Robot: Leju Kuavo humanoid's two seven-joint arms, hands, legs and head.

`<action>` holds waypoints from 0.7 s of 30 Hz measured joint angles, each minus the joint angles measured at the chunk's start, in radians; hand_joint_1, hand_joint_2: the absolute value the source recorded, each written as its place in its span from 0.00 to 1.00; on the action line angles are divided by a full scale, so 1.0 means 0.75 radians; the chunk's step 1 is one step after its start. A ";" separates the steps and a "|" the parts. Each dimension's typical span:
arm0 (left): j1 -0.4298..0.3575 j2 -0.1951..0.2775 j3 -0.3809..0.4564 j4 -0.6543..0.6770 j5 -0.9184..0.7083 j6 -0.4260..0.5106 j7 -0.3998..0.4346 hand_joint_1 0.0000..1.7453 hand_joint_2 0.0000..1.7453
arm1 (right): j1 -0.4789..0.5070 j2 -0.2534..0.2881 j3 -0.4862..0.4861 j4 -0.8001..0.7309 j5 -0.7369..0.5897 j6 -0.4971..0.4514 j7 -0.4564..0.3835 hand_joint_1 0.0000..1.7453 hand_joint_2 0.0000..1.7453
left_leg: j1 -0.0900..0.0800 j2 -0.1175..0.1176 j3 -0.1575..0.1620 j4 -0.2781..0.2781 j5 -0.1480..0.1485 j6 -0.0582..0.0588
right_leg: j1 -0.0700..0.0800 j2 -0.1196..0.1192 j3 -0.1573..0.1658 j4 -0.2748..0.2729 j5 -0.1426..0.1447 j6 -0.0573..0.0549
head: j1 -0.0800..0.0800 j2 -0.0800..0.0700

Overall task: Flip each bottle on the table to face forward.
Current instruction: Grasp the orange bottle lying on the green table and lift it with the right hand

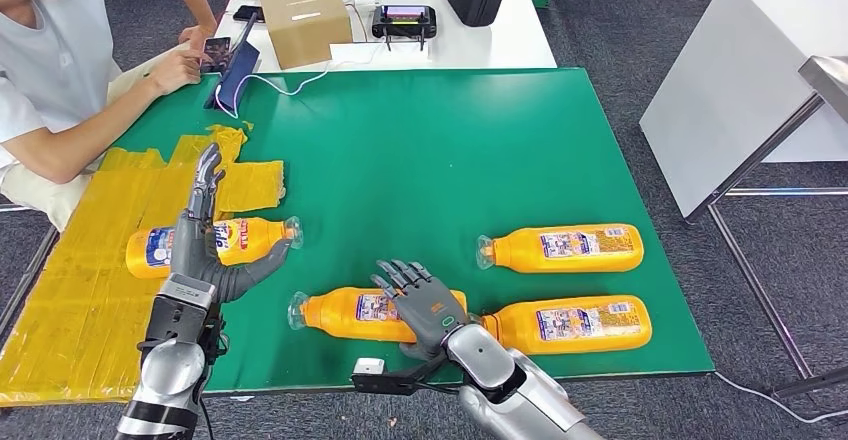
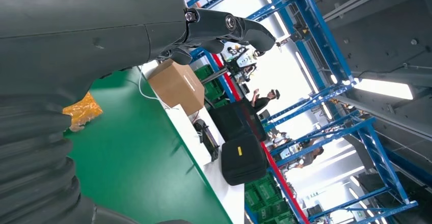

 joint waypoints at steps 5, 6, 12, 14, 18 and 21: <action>0.004 -0.002 -0.011 -0.016 0.007 0.000 -0.007 0.00 1.00 | -0.023 0.018 -0.025 0.042 0.013 0.054 0.038 0.26 1.00 | 0.000 0.000 0.000 0.000 0.000 0.000 | 0.000 0.000 0.000 0.000 0.000 0.000 | 0.000 0.000; 0.005 -0.002 -0.015 -0.019 0.010 0.000 -0.007 0.00 1.00 | -0.031 0.023 -0.029 0.055 0.017 0.065 0.045 0.39 1.00 | 0.000 0.000 0.000 0.000 0.000 0.000 | 0.000 0.000 0.000 0.000 0.000 0.000 | 0.000 0.000; 0.009 -0.008 -0.029 -0.021 0.036 0.000 -0.010 0.00 1.00 | -0.075 0.041 -0.039 0.135 0.016 0.107 0.053 0.84 1.00 | 0.000 0.000 0.001 0.000 0.001 0.001 | 0.000 0.000 0.001 0.000 0.001 0.001 | 0.000 0.000; 0.009 -0.010 -0.033 -0.021 0.040 -0.001 -0.011 0.00 1.00 | -0.088 0.045 -0.040 0.154 0.008 0.117 0.053 0.94 1.00 | 0.000 0.000 0.002 0.000 0.001 0.001 | 0.000 0.000 0.001 0.000 0.001 0.000 | 0.000 0.000; 0.009 -0.013 -0.045 -0.021 0.048 -0.003 -0.014 0.00 1.00 | -0.123 0.053 -0.052 0.192 -0.043 0.159 0.043 1.00 1.00 | 0.000 0.000 0.005 0.000 0.001 0.001 | 0.000 0.000 -0.002 -0.001 0.002 -0.001 | 0.000 0.000; 0.009 -0.013 -0.059 -0.021 0.055 -0.004 -0.015 0.00 1.00 | -0.145 0.060 -0.060 0.217 -0.077 0.179 0.033 1.00 1.00 | 0.000 0.000 0.010 0.000 0.000 0.000 | 0.000 0.000 -0.004 -0.001 -0.001 -0.002 | 0.000 0.000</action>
